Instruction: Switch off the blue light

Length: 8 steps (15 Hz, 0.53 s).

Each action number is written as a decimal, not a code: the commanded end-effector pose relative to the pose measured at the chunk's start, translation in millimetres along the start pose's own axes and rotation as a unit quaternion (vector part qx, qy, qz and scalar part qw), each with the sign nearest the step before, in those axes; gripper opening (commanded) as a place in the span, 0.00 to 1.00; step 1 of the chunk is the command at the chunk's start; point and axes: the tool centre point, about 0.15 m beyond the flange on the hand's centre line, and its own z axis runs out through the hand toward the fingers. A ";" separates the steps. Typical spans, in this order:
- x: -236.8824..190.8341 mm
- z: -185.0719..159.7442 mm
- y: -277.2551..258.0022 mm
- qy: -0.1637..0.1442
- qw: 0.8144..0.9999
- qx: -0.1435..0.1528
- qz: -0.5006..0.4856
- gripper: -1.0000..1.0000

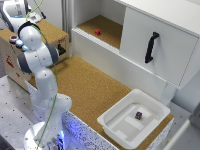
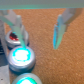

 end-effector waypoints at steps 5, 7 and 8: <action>-56.6 24.0 57.3 0.022 0.988 -0.007 0.152 1.00; -72.4 26.0 72.8 0.022 0.981 -0.009 0.193 1.00; -80.2 25.7 80.4 0.024 0.976 -0.009 0.215 1.00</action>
